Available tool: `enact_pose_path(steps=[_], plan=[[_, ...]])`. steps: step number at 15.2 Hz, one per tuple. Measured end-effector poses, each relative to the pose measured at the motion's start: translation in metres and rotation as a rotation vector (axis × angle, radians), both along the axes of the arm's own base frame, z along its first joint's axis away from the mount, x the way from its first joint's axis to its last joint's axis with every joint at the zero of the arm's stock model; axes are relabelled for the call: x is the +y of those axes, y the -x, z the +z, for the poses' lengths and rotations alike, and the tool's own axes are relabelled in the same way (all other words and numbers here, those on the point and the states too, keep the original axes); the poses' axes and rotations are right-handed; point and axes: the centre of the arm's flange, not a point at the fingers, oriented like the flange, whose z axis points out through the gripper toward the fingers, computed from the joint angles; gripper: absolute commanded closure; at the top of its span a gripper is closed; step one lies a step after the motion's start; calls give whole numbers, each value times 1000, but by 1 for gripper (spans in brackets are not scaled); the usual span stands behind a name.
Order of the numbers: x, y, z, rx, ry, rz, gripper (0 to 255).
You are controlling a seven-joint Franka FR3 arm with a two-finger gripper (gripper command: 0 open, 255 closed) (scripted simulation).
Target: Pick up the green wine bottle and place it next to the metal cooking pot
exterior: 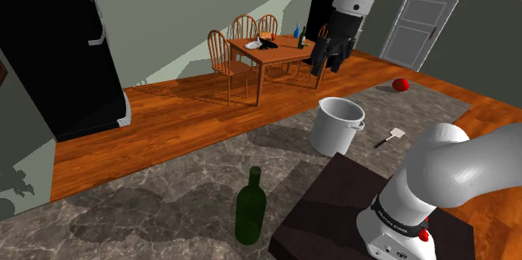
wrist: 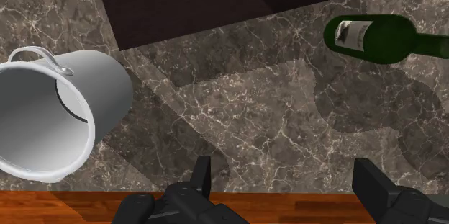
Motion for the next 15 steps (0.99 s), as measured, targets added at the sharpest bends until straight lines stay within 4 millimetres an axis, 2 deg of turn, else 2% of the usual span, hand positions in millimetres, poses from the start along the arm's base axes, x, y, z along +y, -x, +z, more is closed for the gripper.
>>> enact_pose_path(steps=[1, 4, 15], plan=[[0, 0, 0, 0, 0, 0, 0], [22, 1, -13, -4, 7, 5, 0], [148, -3, -97, -28, 43, 27, 0]])
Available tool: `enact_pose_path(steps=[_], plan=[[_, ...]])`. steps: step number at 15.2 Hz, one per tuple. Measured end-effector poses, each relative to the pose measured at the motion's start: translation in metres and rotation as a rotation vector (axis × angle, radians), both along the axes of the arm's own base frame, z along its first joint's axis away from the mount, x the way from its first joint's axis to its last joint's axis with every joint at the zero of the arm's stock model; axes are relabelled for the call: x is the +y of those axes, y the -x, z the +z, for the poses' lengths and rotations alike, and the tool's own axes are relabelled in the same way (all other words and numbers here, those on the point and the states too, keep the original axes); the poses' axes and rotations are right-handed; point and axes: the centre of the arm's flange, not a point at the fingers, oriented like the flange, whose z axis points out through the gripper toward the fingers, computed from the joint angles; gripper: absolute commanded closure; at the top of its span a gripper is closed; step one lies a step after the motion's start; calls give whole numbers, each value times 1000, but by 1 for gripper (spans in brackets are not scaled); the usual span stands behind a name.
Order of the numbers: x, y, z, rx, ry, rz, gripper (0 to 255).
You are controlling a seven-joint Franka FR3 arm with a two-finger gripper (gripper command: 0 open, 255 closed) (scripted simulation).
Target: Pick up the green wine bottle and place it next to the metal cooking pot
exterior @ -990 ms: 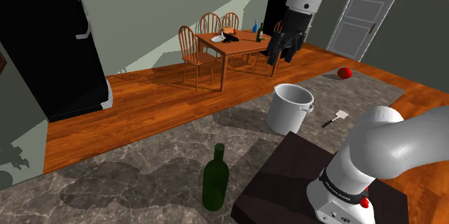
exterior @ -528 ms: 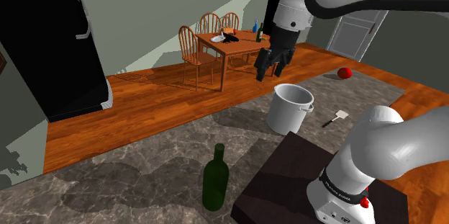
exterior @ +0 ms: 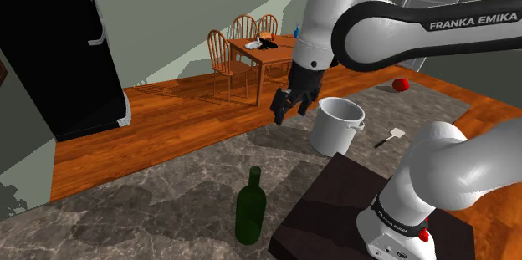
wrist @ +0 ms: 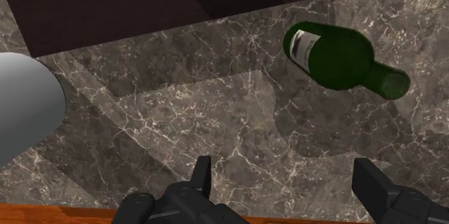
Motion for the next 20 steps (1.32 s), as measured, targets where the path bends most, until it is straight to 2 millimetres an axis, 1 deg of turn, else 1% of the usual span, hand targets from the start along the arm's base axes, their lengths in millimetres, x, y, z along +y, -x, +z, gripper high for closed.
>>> enact_pose_path(steps=[3, 4, 6, 8, 11, 12, 13, 14, 20], plan=[[29, 1, -24, -6, 11, 6, 0], [45, 0, -32, -9, 14, 8, 0], [64, 3, -49, -14, 21, 11, 0], [87, 2, -63, -18, 28, 16, 0], [116, 3, -90, -25, 39, 21, 0], [124, 3, -95, -26, 40, 22, 0], [130, 2, -100, -27, 41, 23, 0], [132, 2, -104, -27, 41, 23, 0], [135, -1, -134, -28, 41, 23, 0]])
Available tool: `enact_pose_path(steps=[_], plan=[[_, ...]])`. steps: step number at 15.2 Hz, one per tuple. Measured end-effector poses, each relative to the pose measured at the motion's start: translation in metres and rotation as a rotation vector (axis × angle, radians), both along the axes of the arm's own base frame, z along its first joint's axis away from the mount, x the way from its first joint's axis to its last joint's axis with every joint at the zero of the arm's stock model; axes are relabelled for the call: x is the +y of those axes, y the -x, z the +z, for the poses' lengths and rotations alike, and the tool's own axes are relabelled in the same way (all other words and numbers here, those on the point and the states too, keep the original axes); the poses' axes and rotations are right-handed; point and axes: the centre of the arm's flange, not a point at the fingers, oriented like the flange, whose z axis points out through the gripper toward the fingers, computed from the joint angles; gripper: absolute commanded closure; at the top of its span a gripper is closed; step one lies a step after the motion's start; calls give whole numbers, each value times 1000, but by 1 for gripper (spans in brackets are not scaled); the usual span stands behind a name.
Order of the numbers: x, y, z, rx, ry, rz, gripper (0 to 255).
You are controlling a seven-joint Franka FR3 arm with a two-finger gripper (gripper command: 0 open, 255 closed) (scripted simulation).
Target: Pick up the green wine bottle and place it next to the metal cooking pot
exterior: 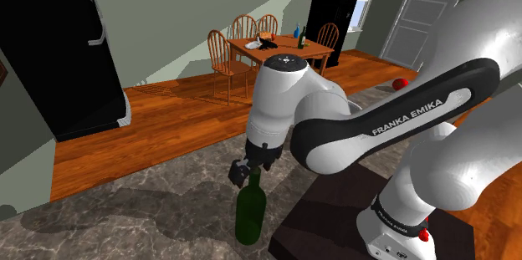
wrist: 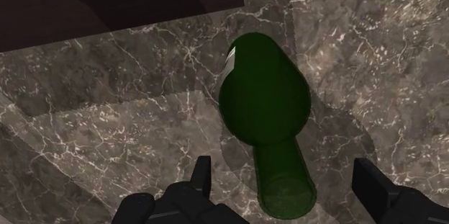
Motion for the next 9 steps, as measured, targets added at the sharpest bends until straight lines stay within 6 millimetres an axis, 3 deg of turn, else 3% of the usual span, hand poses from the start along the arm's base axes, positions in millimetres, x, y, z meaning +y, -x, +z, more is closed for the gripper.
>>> enact_pose_path(steps=[6, 7, 9], plan=[[-1, -1, -4, -1, 0, 0, 0], [-1, -1, -4, -1, 0, 0, 255], [-1, -1, -4, -1, 0, 0, 255]])
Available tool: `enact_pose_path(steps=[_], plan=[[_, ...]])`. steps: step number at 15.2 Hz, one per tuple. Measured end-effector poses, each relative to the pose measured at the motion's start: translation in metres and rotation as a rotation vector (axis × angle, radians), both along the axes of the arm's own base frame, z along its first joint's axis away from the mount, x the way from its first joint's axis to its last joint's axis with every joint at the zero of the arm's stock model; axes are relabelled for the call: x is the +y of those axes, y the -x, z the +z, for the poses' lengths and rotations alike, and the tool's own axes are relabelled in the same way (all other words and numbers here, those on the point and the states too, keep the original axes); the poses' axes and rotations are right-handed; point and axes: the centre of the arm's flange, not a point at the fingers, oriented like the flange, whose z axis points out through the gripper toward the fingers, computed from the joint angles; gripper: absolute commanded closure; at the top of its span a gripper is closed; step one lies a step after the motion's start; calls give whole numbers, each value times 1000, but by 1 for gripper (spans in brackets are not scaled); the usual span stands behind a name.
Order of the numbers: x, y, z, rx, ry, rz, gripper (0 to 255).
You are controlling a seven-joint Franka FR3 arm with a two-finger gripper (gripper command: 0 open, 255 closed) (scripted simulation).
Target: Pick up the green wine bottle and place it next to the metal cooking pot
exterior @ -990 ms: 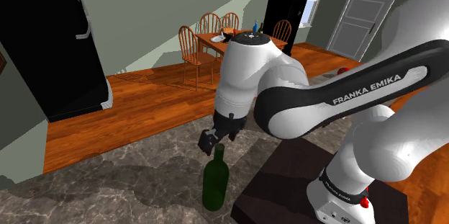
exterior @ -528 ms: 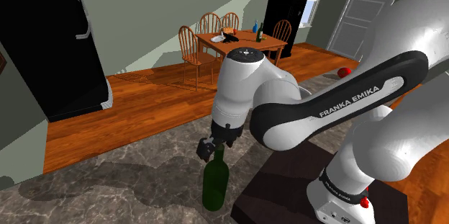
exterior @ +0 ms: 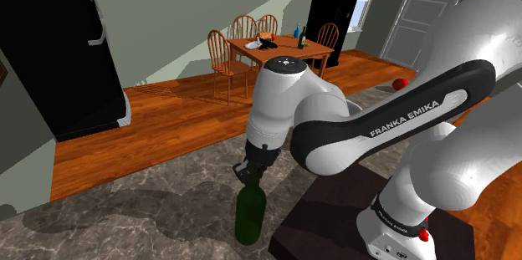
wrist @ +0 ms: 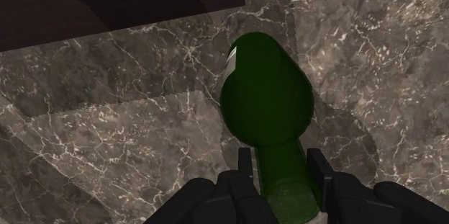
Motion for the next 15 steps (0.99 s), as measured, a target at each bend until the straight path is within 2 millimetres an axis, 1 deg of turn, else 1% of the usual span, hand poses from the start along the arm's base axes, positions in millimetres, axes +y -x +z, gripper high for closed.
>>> enact_pose_path(steps=[8, 10, 15], plan=[[0, 0, 0, 0, 0, 0, 255], [0, 0, 6, 0, 0, 0, 255], [1, 0, 32, 0, 0, 0, 255]])
